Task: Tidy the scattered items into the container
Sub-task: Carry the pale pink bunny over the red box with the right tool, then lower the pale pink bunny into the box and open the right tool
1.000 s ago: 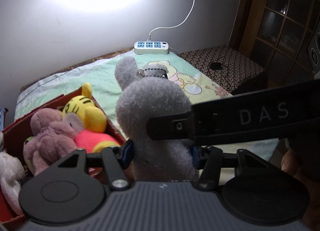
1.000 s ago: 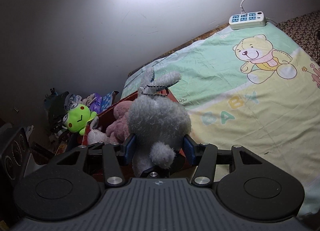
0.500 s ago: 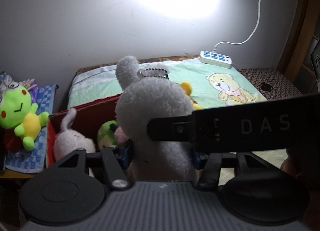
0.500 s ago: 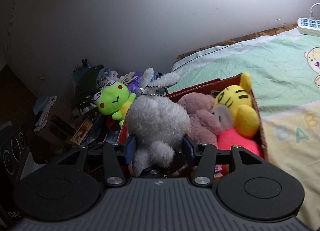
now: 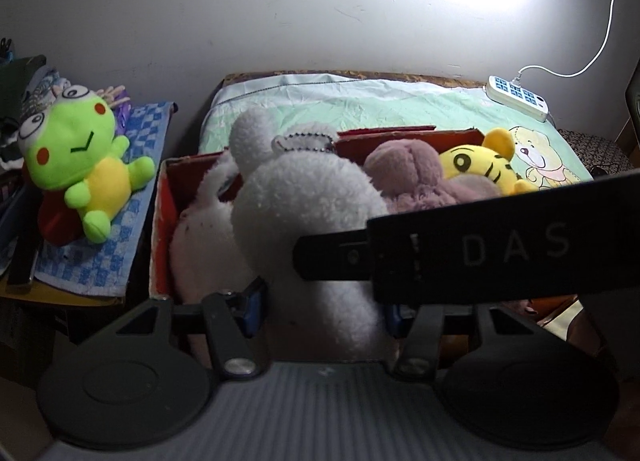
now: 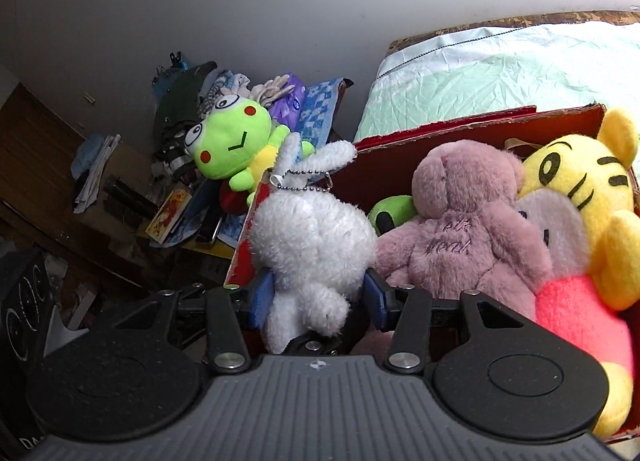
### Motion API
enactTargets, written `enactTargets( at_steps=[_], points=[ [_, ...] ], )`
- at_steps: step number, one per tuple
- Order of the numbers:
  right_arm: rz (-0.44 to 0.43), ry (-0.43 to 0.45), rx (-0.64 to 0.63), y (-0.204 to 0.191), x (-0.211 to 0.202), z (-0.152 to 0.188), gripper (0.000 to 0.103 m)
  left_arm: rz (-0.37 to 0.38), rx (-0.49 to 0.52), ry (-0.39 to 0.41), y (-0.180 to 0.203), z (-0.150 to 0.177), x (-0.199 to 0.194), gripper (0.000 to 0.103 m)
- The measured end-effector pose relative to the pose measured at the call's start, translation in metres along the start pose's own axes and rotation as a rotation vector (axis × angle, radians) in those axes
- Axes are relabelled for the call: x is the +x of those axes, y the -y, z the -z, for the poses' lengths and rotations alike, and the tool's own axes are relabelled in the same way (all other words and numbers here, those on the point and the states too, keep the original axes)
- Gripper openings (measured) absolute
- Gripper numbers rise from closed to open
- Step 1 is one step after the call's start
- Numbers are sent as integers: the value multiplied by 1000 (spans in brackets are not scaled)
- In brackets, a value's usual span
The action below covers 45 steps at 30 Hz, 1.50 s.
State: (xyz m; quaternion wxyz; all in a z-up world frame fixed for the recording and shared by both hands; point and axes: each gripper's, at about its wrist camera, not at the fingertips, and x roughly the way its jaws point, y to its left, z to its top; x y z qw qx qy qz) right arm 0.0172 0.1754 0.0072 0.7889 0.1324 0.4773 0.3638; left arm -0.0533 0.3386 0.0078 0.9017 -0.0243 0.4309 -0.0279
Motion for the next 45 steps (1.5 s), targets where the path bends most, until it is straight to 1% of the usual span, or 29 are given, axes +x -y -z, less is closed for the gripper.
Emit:
enactTargets(
  at_steps=[4, 6, 11, 16, 18, 20, 21, 24, 26, 29, 31, 34, 37, 42, 45],
  points=[
    [40, -45, -33, -2, 13, -1, 49, 10, 1, -33, -1, 0, 15, 54],
    [43, -64, -26, 0, 20, 0, 48, 11, 5, -49, 0, 2, 22, 52],
    [45, -63, -32, 2, 22, -2, 48, 22, 13, -50, -1, 1, 23, 53],
    [50, -53, -79, -8, 19, 0, 59, 27, 23, -35, 0, 1, 16, 55],
    [59, -40, -96, -13, 16, 1, 60, 28, 20, -30, 0, 0, 12, 57],
    [69, -25, -111, -16, 11, 1, 60, 32, 10, -24, -3, 0, 7, 62],
    [74, -16, -116, -17, 8, 1, 60, 33, 5, -19, -3, 0, 4, 63],
    [106, 28, -121, -19, -5, 2, 61, 15, 8, 5, -2, 0, -5, 68],
    [124, 67, -111, -17, -16, 2, 62, 8, 4, 11, -2, 0, -10, 69],
    [114, 105, -63, -11, -30, 2, 61, -10, -9, 1, -2, -2, -16, 69],
    [128, 130, -40, -10, -39, 4, 61, -24, -11, 1, -1, -3, -21, 69],
    [177, 162, -41, -13, -51, 10, 61, -54, 0, -3, 4, -4, -27, 72],
    [241, 178, -37, -15, -58, 17, 61, -67, 0, -8, 8, -4, -31, 77],
    [305, 202, -7, -12, -68, 31, 61, -113, 6, -8, 16, 0, -38, 79],
    [351, 219, -14, -14, -74, 41, 61, -132, 7, -11, 19, 3, -42, 82]
  ],
)
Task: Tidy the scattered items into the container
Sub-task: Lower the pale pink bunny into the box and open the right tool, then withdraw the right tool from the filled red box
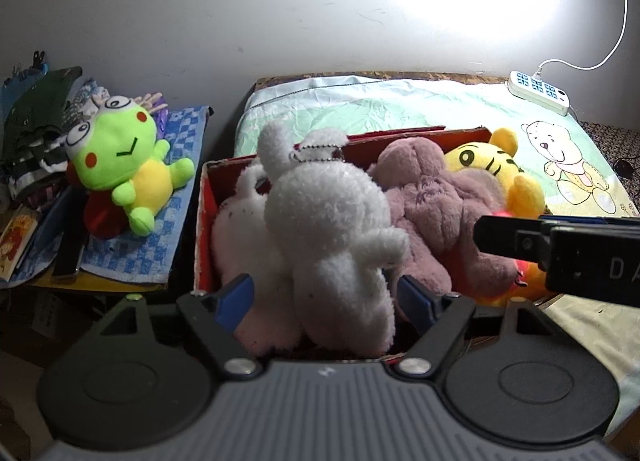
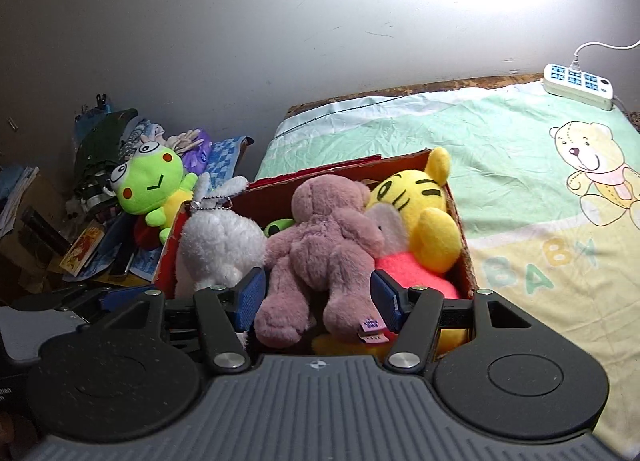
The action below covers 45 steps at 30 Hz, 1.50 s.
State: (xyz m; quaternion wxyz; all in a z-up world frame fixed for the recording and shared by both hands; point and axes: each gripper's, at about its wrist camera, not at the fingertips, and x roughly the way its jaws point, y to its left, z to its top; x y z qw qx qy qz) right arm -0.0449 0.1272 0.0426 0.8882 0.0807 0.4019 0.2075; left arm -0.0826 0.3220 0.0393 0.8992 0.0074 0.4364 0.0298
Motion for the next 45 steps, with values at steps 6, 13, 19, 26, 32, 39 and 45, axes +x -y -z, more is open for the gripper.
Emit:
enactTargets(
  at_steps=[6, 13, 19, 26, 32, 39, 45],
  points=[
    [43, 5, 19, 4, -10, 13, 62, -26, 0, -11, 6, 9, -4, 84],
    [74, 7, 11, 3, -17, 23, 62, -62, 0, -25, 11, 17, -5, 89],
    [91, 0, 9, 4, -19, 29, 62, -73, -4, -38, 14, 21, -4, 91],
    [109, -3, 14, 5, -21, 33, 62, -85, -18, -58, 16, 24, -1, 94],
    [107, 7, 27, 8, -22, 29, 62, -100, -23, -61, 19, 23, -1, 96],
    [114, 7, -6, 11, -13, 10, 63, -129, -65, -64, 18, 6, -2, 99],
    [139, 9, -13, 19, -12, -2, 68, -149, -95, -42, 25, -11, -2, 100]
  ],
)
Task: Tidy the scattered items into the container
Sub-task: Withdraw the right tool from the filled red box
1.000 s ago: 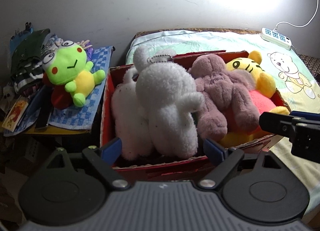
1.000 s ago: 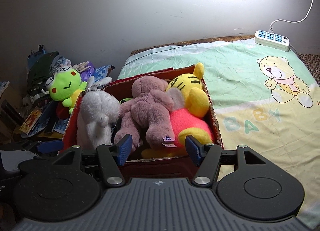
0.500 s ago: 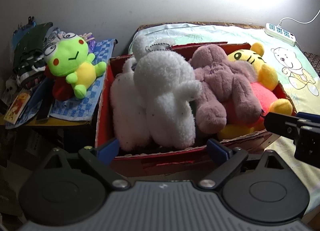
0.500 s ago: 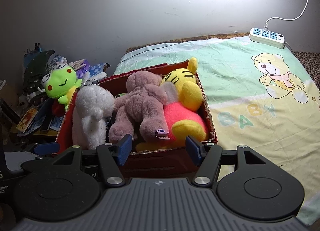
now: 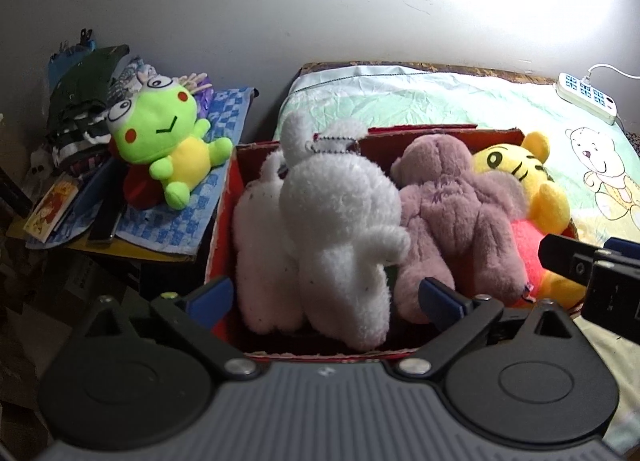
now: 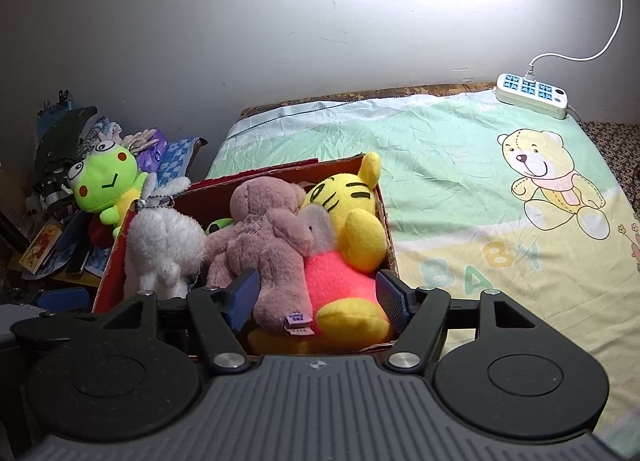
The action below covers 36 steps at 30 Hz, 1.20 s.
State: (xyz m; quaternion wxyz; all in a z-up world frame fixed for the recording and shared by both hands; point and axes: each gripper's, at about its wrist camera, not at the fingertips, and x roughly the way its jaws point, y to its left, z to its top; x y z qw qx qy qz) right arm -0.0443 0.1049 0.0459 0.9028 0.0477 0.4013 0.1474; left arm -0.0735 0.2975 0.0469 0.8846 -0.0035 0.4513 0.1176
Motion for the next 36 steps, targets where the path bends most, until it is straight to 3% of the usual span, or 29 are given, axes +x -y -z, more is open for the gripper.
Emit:
enactTargets(
  at_steps=[2, 9, 22, 28, 36],
  points=[
    [20, 12, -7, 3, -1, -4, 73, -7, -2, 3, 6, -2, 0, 100],
    [15, 18, 24, 27, -5, -9, 73, -22, -7, 0, 28, -8, 2, 100],
    [95, 5, 143, 87, -6, -14, 73, 45, 48, -1, 84, -16, 3, 100],
    [77, -20, 127, 96, 0, -17, 73, 49, 36, -7, 93, -19, 4, 100],
    [12, -38, 66, 92, 4, -21, 73, -18, -6, -22, 91, -12, 2, 100]
  ],
)
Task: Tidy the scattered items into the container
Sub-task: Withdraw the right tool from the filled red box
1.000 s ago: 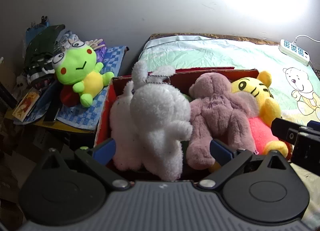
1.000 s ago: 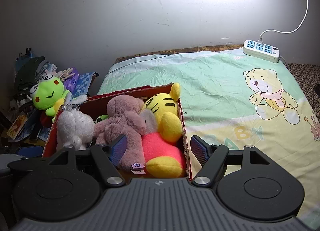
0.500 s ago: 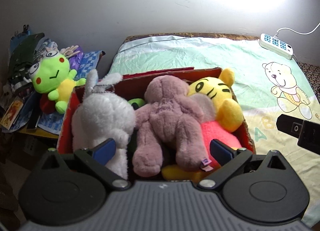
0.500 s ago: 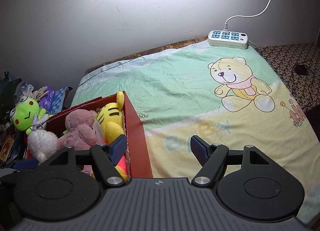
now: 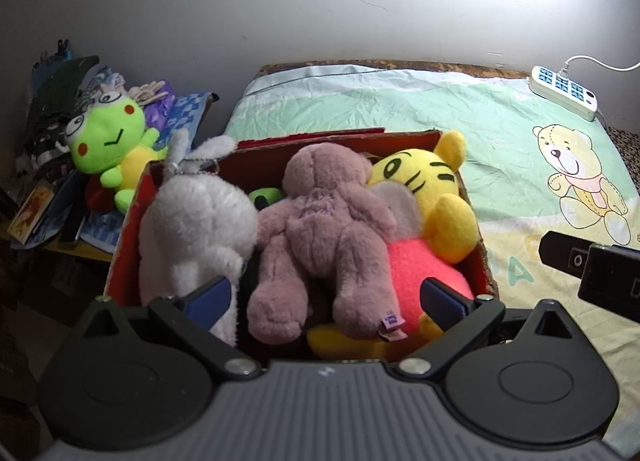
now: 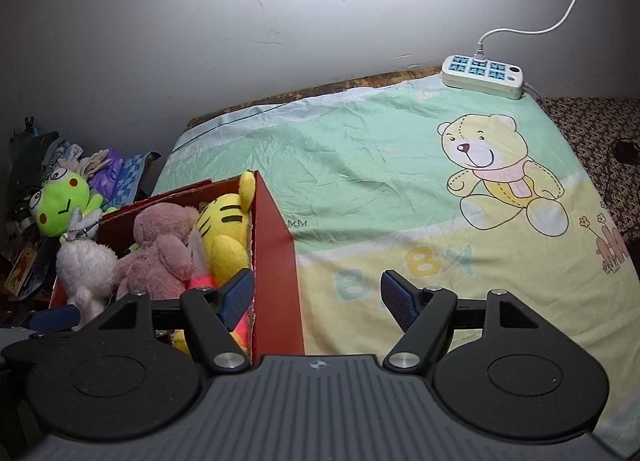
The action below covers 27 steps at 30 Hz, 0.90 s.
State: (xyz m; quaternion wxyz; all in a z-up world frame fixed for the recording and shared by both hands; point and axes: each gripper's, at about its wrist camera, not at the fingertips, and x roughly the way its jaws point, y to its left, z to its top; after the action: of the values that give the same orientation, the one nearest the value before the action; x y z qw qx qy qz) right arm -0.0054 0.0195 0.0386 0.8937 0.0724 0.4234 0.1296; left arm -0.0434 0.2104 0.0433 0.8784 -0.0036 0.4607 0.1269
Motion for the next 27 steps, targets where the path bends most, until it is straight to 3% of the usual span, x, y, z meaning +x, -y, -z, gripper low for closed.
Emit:
enactTargets(
  at_steps=[9, 15, 27],
  points=[
    [-97, -9, -104, -23, 4, 2, 73, -86, -91, -25, -22, 17, -5, 100],
    [-135, -28, -141, -46, 10, 8, 73, -104, -128, -71, -46, 25, 0, 102],
    [-67, -22, -164, -101, 14, 9, 75, -59, -125, -83, -98, 15, 10, 102]
  ],
)
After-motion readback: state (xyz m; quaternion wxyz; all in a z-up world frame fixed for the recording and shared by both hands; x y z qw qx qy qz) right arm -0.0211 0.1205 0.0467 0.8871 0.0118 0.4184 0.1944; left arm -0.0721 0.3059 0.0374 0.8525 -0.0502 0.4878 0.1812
